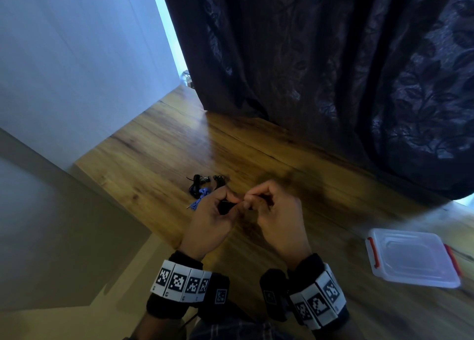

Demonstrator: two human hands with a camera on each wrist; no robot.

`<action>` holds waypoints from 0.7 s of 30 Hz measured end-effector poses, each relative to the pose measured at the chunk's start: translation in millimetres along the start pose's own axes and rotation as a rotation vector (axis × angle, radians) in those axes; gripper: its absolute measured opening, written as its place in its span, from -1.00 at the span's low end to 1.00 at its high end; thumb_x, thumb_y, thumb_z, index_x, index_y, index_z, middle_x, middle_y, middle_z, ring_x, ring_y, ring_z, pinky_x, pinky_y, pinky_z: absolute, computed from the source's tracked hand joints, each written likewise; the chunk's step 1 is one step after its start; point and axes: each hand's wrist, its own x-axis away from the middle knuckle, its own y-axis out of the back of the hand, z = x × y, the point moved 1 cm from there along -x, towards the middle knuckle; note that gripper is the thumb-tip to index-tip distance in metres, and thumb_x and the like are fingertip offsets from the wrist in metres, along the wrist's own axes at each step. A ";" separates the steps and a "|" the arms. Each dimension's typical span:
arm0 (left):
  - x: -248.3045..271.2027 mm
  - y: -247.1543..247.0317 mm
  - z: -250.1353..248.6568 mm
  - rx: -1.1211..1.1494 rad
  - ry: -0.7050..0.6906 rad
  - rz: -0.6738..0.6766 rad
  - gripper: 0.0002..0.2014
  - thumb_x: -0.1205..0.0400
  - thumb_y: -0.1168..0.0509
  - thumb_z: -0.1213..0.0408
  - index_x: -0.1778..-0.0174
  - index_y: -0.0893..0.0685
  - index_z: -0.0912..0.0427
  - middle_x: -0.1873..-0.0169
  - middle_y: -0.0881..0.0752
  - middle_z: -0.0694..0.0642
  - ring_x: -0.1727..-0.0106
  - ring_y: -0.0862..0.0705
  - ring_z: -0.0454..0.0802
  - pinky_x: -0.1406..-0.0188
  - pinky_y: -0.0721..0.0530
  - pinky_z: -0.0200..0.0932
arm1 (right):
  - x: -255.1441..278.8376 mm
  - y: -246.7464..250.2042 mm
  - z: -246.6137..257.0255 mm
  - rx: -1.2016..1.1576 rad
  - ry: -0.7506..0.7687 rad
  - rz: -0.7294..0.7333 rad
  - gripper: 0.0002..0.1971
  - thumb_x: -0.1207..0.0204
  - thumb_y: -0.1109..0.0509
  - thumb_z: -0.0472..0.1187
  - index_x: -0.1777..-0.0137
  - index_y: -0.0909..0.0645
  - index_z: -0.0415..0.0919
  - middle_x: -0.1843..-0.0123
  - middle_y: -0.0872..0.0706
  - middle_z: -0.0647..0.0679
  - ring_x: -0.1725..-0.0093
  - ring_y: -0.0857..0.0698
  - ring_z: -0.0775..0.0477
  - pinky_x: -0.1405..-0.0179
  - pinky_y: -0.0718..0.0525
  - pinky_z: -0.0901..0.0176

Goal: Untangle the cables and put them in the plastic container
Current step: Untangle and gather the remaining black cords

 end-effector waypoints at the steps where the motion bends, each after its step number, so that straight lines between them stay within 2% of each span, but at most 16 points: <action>1: 2.7 -0.6 1.7 0.004 -0.010 0.002 -0.94 -0.61 -0.45 0.34 0.12 -0.71 0.24 0.17 -0.82 0.06 0.07 -0.80 0.07 -0.03 -0.77 0.23 | 0.8 -1.3 -0.8 0.010 0.007 0.009 -0.89 -0.62 -0.42 -0.37 0.01 -0.68 -0.13 0.14 -0.77 0.11 0.20 -0.75 0.22 0.35 -0.67 0.35; 3: 4.8 -0.6 8.4 -0.015 0.000 -0.001 -0.92 -0.62 -0.45 0.34 0.14 -0.69 0.25 0.19 -0.78 0.14 0.12 -0.76 0.19 0.04 -0.74 0.36 | 1.6 -5.0 -3.7 0.034 0.022 0.014 -0.82 -0.55 -0.42 -0.50 0.01 -0.64 -0.22 0.17 -0.74 0.11 0.22 -0.73 0.30 0.39 -0.58 0.49; 5: 5.5 -1.4 13.4 -0.051 0.016 -0.004 -0.91 -0.61 -0.46 0.33 0.15 -0.69 0.24 0.20 -0.75 0.17 0.15 -0.73 0.23 0.10 -0.70 0.39 | 2.4 -8.2 -5.7 0.048 0.027 0.003 -0.77 -0.48 -0.39 -0.58 0.01 -0.63 -0.26 0.19 -0.73 0.10 0.19 -0.73 0.32 0.40 -0.57 0.53; 7: 5.6 -1.5 14.7 -0.080 0.013 -0.008 -0.93 -0.60 -0.46 0.39 0.16 -0.70 0.23 0.19 -0.76 0.10 0.13 -0.75 0.13 0.09 -0.74 0.27 | 2.1 -11.1 -5.7 0.046 0.026 0.004 -0.74 -0.45 -0.37 -0.60 0.02 -0.61 -0.25 0.18 -0.71 0.12 0.16 -0.73 0.34 0.37 -0.58 0.54; 9: 4.0 -2.4 14.5 -0.092 0.006 -0.014 -0.94 -0.60 -0.46 0.42 0.17 -0.71 0.25 0.22 -0.77 0.05 0.17 -0.75 0.00 0.16 -0.74 0.00 | 0.5 -12.7 -6.6 0.058 0.033 0.002 -0.71 -0.44 -0.37 -0.60 0.04 -0.60 -0.19 0.17 -0.70 0.16 0.11 -0.72 0.36 0.33 -0.60 0.54; 11: 2.9 -2.4 14.7 -0.126 0.008 -0.028 -0.93 -0.59 -0.47 0.41 0.19 -0.72 0.25 0.27 -0.77 -0.02 0.22 -0.73 -0.13 0.23 -0.66 -0.26 | -1.3 -15.4 -10.1 0.076 0.048 -0.001 -0.74 -0.46 -0.38 -0.58 0.04 -0.61 -0.20 0.16 -0.72 0.13 0.06 -0.72 0.33 0.29 -0.60 0.55; 14: -0.2 -2.2 16.6 -0.157 0.023 -0.064 -0.89 -0.59 -0.47 0.41 0.23 -0.71 0.21 0.31 -0.75 -0.04 0.24 -0.72 -0.12 0.23 -0.67 -0.30 | -3.2 -19.4 -15.1 0.090 0.069 -0.018 -0.79 -0.54 -0.40 -0.53 0.03 -0.65 -0.20 0.12 -0.75 0.08 0.02 -0.73 0.26 0.23 -0.61 0.55; 17: -5.5 -4.1 17.6 -0.133 0.031 -0.098 -0.90 -0.57 -0.47 0.46 0.23 -0.70 0.31 0.32 -0.75 0.04 0.24 -0.72 -0.12 0.22 -0.64 -0.39 | -4.9 -20.4 -16.9 0.071 0.061 -0.051 -0.77 -0.57 -0.41 -0.50 0.03 -0.64 -0.12 0.11 -0.74 0.12 0.00 -0.73 0.29 0.23 -0.59 0.58; 21: -9.6 -10.4 20.1 -0.116 0.005 -0.132 -0.90 -0.54 -0.48 0.53 0.26 -0.71 0.39 0.32 -0.76 0.08 0.23 -0.73 -0.24 0.20 -0.61 -0.45 | -5.7 -19.0 -22.0 0.082 0.038 -0.080 -0.77 -0.58 -0.39 -0.50 0.03 -0.64 -0.12 0.09 -0.74 0.07 -0.02 -0.70 0.29 0.23 -0.58 0.59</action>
